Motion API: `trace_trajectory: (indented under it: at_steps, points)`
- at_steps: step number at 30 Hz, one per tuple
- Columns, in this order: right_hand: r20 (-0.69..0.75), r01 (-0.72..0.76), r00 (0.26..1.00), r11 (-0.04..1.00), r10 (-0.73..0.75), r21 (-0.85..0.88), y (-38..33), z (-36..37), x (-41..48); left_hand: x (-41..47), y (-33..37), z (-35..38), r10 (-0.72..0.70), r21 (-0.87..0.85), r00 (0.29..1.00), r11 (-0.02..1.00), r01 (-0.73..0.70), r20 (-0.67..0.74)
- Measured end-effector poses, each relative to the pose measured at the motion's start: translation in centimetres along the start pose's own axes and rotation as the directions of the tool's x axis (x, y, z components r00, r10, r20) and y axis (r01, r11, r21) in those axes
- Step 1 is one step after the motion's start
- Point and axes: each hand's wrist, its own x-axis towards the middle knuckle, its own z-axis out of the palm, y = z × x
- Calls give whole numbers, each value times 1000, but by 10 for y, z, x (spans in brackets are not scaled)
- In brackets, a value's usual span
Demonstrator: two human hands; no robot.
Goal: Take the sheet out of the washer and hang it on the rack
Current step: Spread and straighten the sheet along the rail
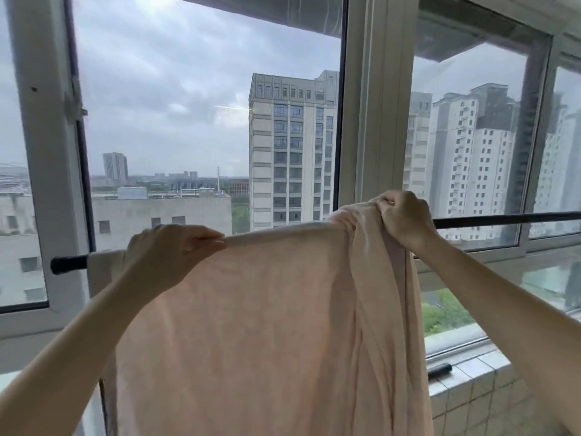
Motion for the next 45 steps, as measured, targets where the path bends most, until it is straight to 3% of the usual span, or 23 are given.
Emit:
trace_trajectory:
  at_steps: [4,6,8,11,17,21,27,30,37,45]
  points:
    - [-8,92,995,916,-104,-390,8,-10,-4,-2,6,-1,-86,19,996,996,85,19]
    - [-1,157,984,856,-181,-492,3,-15,-8,-4,8,-1,-128,51,992,990,128,3]
    - [36,287,952,840,-305,-460,-5,-16,-12,-4,14,0,-174,93,985,981,172,14]
    - [169,473,880,842,-443,-260,-19,-7,-20,-2,33,2,-203,111,979,974,199,28]
    - [259,554,832,763,-491,-333,-24,15,-33,1,103,25,-27,-22,999,999,26,-22]
    - [269,613,790,722,-552,-321,-15,14,-32,19,136,47,23,-15,1000,1000,-23,-11]
    - [273,590,807,717,-523,-370,5,12,-31,34,137,55,-13,-161,994,987,-5,-109]
    - [277,627,778,671,-564,-396,6,10,-31,34,129,54,15,-150,992,988,-33,-122]
    - [207,601,795,696,-570,-392,3,-5,-14,29,109,44,93,-118,985,987,-111,-148]
    - [143,451,886,753,-440,-479,42,-21,11,7,52,6,-17,-30,978,999,11,-207]
